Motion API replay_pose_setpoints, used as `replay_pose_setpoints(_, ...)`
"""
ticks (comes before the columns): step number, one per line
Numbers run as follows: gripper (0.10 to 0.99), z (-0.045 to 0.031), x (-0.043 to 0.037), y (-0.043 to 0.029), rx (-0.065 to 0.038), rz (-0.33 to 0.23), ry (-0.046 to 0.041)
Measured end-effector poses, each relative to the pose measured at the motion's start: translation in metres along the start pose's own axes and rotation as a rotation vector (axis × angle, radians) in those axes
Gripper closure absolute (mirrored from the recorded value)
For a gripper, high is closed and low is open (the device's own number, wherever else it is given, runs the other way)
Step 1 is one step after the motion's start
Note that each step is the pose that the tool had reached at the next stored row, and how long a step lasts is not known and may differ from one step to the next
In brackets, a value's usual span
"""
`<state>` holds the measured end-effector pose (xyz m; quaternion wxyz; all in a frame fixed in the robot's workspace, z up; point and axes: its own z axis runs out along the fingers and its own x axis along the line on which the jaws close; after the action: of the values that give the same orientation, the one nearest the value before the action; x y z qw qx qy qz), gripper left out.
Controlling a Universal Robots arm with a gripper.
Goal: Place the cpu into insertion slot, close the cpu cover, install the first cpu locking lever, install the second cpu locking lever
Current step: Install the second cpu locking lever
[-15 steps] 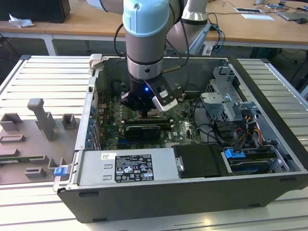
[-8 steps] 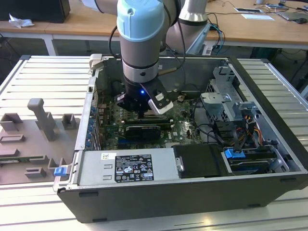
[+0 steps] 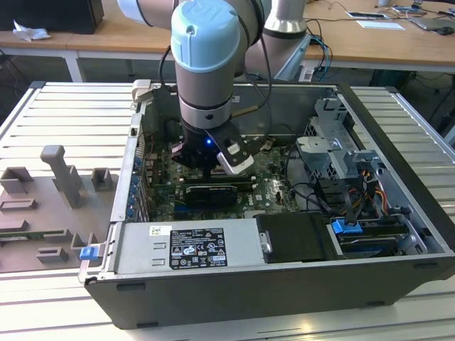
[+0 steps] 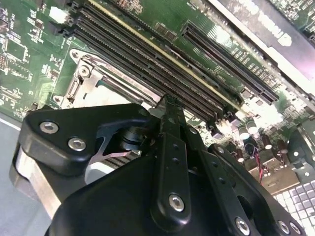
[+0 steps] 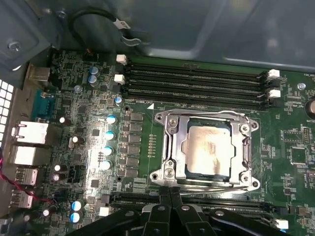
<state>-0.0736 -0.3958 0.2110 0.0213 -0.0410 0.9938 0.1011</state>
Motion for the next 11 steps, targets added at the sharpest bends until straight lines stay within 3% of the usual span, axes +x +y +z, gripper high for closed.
replay_pose_setpoints(5, 0.980, 0.0018, 0.0012, -0.0052, -0.026, -0.008, -0.0003)
replay_pose_setpoints(8, 0.980, 0.0032, 0.0033, -0.0093, -0.051, -0.015, -0.0008)
replay_pose_setpoints(11, 0.980, 0.0041, 0.0042, -0.0100, -0.063, -0.020, -0.0007)
